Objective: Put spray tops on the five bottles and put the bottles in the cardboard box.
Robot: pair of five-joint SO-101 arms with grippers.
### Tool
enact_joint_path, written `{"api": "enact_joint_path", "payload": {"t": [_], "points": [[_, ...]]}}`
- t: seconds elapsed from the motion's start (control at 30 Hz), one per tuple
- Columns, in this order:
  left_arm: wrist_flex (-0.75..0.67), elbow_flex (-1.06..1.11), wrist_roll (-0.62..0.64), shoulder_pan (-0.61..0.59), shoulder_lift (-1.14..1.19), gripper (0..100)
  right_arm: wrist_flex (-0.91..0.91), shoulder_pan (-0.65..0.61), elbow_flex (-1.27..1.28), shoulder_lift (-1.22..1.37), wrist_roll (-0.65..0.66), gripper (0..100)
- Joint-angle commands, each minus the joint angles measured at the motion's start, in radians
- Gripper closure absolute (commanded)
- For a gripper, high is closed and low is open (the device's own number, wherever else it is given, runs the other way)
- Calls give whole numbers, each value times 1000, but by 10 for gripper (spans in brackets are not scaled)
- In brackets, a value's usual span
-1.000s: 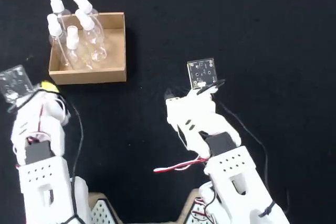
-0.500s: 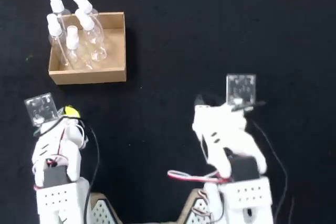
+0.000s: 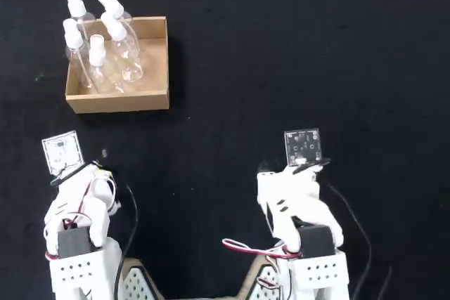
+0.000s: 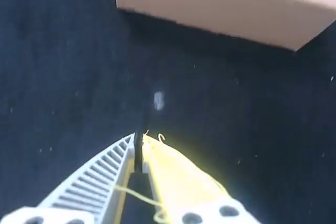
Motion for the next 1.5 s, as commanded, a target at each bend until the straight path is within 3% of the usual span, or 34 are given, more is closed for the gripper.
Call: {"api": "enact_joint_path", "payload": {"t": [0.0, 0.17, 0.43, 0.63, 0.77, 0.9, 1.47], "points": [[94, 24, 2, 15, -8, 970, 26, 17, -2, -85, 9, 926], [249, 25, -6, -5, -8, 970, 255, 15, -4, -94, 15, 927], [247, 25, -6, -15, -8, 970, 250, 15, -4, -96, 15, 927], [249, 25, -5, -4, -11, 970, 250, 121, -4, -97, 15, 927], [250, 25, -3, 77, -21, 970, 250, 132, -4, -97, 15, 927], [250, 25, -3, 165, -20, 970, 250, 259, -4, -97, 15, 927], [250, 25, -2, 160, -17, 970, 250, 269, -2, -96, 15, 927]]}}
